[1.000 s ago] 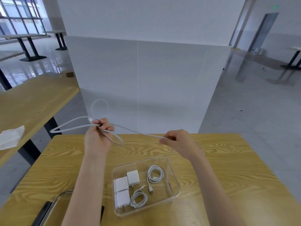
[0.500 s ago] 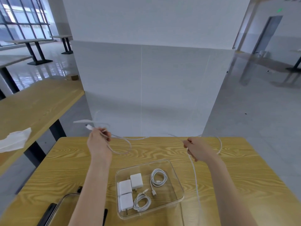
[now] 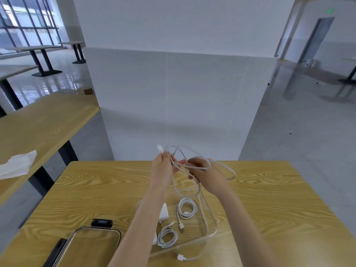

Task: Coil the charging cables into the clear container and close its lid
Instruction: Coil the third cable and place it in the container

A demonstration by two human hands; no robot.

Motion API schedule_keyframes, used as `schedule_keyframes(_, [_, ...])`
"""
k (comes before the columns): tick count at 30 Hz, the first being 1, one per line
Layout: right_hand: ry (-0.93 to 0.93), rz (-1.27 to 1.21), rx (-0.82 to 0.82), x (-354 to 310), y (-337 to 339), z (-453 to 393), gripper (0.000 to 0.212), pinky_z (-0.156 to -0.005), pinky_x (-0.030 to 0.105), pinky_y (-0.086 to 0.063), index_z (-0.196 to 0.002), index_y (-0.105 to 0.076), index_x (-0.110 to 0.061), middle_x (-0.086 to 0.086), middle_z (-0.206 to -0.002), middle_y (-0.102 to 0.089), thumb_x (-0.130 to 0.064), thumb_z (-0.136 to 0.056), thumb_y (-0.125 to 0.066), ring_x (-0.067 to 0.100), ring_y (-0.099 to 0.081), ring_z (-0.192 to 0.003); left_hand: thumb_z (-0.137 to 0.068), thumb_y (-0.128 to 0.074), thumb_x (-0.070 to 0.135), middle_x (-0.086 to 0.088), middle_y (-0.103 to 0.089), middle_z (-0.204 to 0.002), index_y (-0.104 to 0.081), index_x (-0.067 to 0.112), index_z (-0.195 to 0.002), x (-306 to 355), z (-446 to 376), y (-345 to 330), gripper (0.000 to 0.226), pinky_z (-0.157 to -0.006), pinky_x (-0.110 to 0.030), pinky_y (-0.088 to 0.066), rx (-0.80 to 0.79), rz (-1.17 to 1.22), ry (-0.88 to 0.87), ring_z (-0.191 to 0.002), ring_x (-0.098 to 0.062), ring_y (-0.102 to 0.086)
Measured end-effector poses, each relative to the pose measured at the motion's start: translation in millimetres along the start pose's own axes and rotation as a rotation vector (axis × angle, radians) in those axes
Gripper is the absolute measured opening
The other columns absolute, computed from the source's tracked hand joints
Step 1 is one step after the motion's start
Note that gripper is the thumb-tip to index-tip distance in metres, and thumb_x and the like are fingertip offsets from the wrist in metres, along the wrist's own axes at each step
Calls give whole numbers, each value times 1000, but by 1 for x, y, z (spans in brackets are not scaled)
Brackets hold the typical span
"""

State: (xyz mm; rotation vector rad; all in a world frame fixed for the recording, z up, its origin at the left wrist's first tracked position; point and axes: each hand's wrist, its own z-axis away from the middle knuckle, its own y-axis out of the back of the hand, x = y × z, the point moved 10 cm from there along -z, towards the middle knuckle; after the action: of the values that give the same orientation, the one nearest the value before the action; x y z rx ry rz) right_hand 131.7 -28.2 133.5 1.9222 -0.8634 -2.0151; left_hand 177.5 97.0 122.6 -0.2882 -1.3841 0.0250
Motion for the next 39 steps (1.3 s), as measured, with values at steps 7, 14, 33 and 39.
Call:
schedule_keyframes(7, [63,14,-137,-13,-14,7,39,-45,15,-33,-60,-57,-40,-4,-54,-57,-26,-96,-49,1,-43,-39,-101,-33,16,-3,-55,-55,-48,7,-69,2,5,-3,37,-61,-25,-48,3,160,16,-50,-9,-64])
schedule_keyframes(14, [-48,100,-314,-2,6,17,36,-52,23,-31,-76,-71,-13,-7,-45,-39,-43,-90,-54,10,-33,-42,-101,-32,19,-1,-54,-45,-47,10,-66,14,-16,41,39,-45,-21,-33,140,326,52,-50,-13,-58])
schedule_keyframes(33, [-341,-367,-375,77,57,28,52,-42,19,-28,-82,-74,0,6,-52,-46,-44,-82,-45,14,-32,-43,-99,-32,15,-2,-46,-66,-45,14,-70,43,-29,137,32,-42,-19,-32,433,329,-137,-39,-5,-48])
schedule_keyframes(39, [-321,-434,-344,97,78,34,39,-47,22,-34,-83,-73,2,13,-61,-54,-34,-78,-59,17,-40,-45,-100,-35,18,-2,-47,-66,-46,14,-69,47,-28,165,33,-44,-19,-36,523,291,-151,-52,-11,-46])
